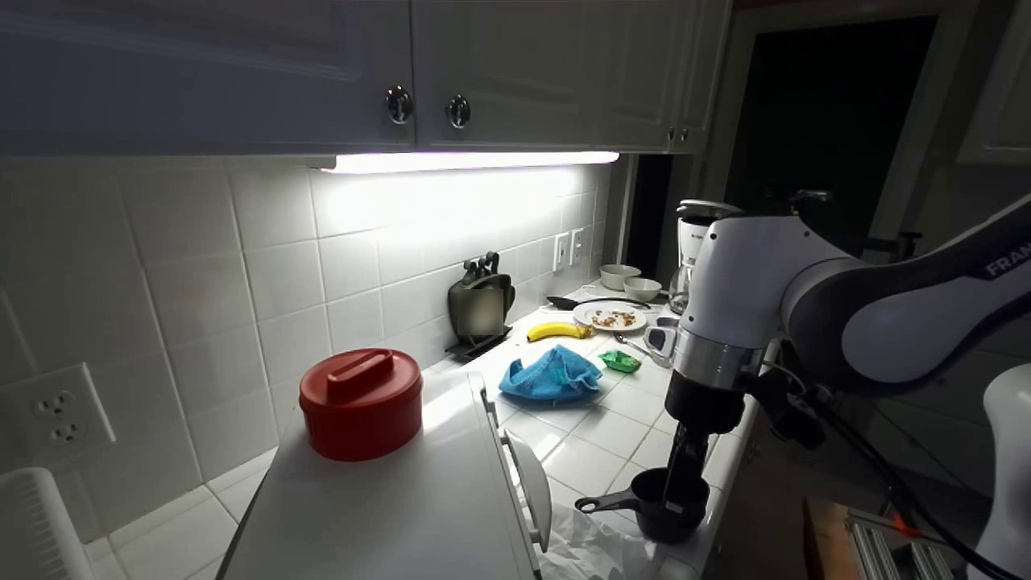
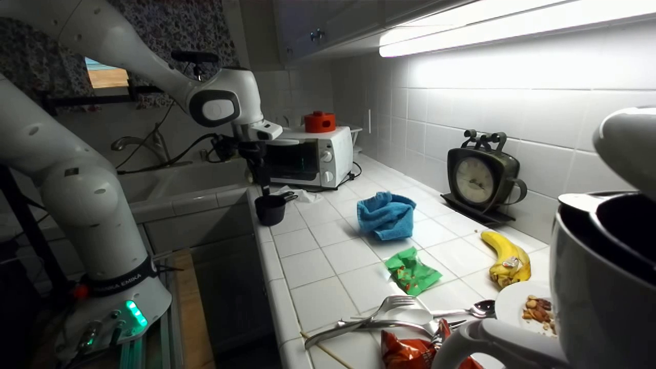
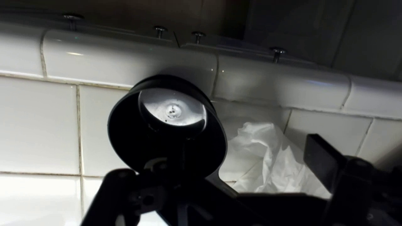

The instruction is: Remove the black pot from the other black pot and put it on the countertop

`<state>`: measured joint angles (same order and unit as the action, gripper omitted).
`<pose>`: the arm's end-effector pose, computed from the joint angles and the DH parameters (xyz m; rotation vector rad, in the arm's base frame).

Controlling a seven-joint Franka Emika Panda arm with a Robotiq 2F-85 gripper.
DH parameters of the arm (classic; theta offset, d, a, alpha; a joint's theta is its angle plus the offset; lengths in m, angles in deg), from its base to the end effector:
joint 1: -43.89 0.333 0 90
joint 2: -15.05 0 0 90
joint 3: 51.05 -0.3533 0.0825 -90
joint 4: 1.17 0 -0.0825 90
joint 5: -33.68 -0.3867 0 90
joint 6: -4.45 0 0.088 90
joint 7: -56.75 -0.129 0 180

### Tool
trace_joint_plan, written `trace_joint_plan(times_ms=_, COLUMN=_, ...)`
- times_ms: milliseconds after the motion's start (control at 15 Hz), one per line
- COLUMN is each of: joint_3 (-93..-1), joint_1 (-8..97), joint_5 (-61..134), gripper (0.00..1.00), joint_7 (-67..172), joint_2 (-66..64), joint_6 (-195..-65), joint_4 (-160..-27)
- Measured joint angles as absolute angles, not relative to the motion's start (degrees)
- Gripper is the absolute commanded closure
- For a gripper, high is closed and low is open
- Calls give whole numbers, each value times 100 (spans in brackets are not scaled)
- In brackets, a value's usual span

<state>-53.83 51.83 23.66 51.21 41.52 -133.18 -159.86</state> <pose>0.3515 0.0693 0.3671 -3.0243 0.0566 -0.1210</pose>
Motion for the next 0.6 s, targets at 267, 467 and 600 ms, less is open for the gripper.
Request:
trace_joint_plan(times_ms=267, joint_3=-5387, joint_1=5183, joint_5=2367, gripper=54, joint_7=5276, joint_2=3980, joint_6=-13170, joint_4=-15986)
trace_joint_plan(times_ms=467, joint_3=-5389, joint_1=5183, joint_5=2369, gripper=74, joint_7=5334, joint_2=3875, joint_6=-13161, joint_4=-15987)
trace_joint_plan(times_ms=600, joint_3=-5390, joint_1=5173, joint_5=2374, gripper=88, joint_7=5347, joint_2=3833, joint_6=-13161, joint_4=-15986)
